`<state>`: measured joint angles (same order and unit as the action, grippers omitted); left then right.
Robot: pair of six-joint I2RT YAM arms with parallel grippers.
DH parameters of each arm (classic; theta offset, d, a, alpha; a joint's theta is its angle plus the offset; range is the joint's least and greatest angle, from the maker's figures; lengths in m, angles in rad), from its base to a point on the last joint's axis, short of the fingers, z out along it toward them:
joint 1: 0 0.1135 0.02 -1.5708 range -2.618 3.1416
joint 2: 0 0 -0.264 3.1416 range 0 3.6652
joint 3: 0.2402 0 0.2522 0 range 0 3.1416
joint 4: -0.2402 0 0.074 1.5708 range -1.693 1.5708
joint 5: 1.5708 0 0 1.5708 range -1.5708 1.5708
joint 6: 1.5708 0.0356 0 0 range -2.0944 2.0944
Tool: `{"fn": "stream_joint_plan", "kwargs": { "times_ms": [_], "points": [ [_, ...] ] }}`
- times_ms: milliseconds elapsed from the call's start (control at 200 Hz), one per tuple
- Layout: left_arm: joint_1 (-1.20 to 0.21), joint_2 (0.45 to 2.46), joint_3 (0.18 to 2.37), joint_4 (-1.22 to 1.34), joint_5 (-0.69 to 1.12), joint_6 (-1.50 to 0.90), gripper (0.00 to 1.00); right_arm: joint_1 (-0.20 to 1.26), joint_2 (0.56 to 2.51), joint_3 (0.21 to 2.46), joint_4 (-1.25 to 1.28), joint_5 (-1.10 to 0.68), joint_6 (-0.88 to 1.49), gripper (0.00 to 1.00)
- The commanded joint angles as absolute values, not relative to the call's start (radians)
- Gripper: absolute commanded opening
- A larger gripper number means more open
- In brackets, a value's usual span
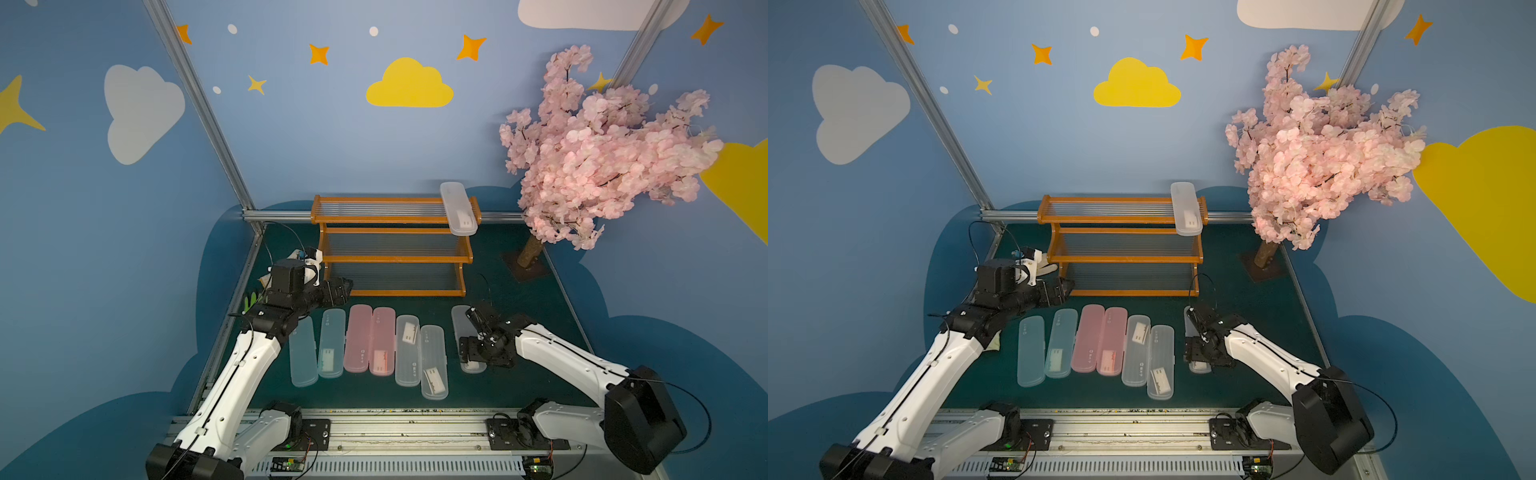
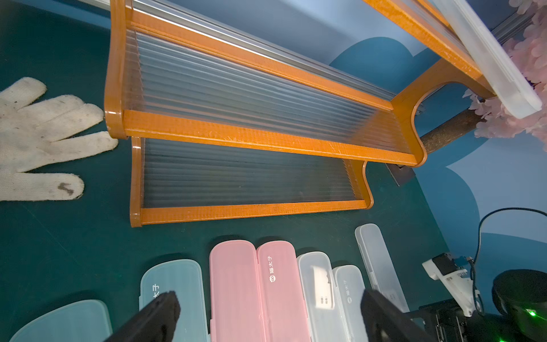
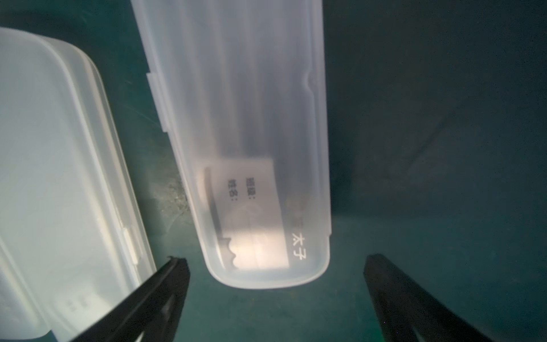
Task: Place the pencil cases on the shelf according to color
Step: Pick up the pencil case from the center of the board.
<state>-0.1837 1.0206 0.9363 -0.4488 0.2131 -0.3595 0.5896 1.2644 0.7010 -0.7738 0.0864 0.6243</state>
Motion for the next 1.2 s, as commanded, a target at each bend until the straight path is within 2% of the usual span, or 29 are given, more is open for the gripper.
{"fn": "stream_joint_plan", "kwargs": {
  "times_ms": [0,466,576,661,856,976,1196],
  "points": [
    [-0.186,1.005,0.923,-0.451,0.227,-0.354,1.0,0.607,1.289,0.702,-0.73,0.069,0.625,0.99],
    [-0.186,1.013,0.923,-0.453,0.258,-0.356,1.0,0.64,1.422,0.686,-0.709,0.111,0.675,0.99],
    [-0.186,1.011,0.923,-0.453,0.257,-0.356,1.0,0.649,1.442,0.692,-0.708,0.116,0.679,0.96],
    [-0.185,1.009,0.923,-0.453,0.256,-0.356,1.0,0.661,1.451,0.691,-0.704,0.119,0.69,0.92],
    [-0.186,1.003,0.919,-0.44,0.255,-0.367,1.0,0.705,1.428,0.678,-0.716,0.16,0.739,0.76],
    [-0.186,1.015,0.928,-0.422,0.274,-0.397,1.0,0.727,1.378,0.68,-0.753,0.199,0.753,0.71],
    [-0.187,1.006,0.974,-0.433,0.261,-0.437,1.0,0.747,1.273,0.711,-0.836,0.234,0.75,0.68]
  ]
}}
